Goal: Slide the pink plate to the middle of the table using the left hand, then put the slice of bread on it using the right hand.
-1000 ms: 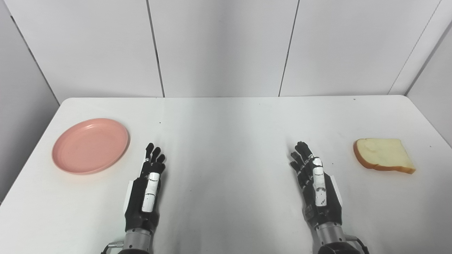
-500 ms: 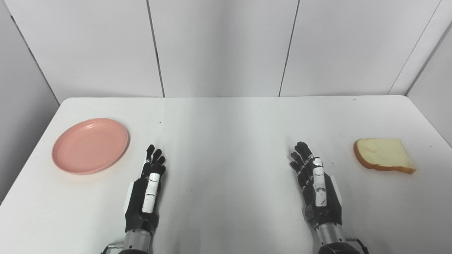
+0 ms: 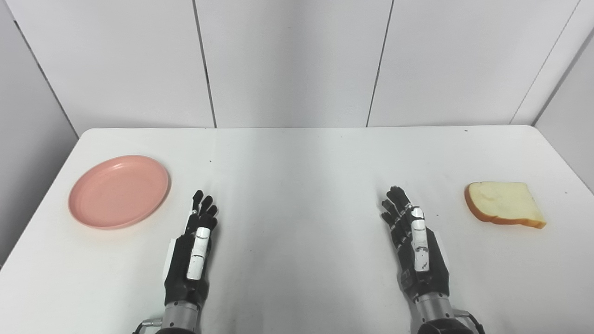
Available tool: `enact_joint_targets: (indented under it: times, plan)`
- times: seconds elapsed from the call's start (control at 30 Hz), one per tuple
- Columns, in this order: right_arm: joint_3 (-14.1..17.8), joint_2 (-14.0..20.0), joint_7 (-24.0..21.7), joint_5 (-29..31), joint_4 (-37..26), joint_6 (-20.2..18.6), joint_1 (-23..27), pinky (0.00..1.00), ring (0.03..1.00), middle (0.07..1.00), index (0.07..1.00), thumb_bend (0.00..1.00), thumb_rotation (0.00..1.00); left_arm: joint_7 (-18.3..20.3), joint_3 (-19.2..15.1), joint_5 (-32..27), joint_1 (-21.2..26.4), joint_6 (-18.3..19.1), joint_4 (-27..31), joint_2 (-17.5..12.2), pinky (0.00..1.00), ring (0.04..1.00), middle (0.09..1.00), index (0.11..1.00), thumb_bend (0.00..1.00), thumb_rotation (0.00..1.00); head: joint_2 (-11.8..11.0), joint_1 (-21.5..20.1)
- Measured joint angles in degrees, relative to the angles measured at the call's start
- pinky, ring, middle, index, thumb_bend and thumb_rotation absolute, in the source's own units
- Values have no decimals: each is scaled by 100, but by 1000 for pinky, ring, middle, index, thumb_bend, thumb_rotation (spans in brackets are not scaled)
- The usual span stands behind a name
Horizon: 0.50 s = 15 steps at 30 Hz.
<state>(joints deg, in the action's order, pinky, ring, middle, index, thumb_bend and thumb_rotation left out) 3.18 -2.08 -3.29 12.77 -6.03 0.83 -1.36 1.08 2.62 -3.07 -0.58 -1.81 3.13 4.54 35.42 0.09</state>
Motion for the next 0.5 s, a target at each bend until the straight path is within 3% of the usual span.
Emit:
enact_joint_targets:
  times: [0.27,0.5]
  plan:
    - [-7,0,1,-6,1,0,0,957,927,921,884,771,923,-1,-1,4,0,0,-2,-1,983,975,985,1000,777,860,0,-9]
    - [-6,2,-1,-6,31,0,13,961,933,925,889,779,925,0,-1,25,29,-10,-44,-4,997,978,988,1000,755,870,-131,87]
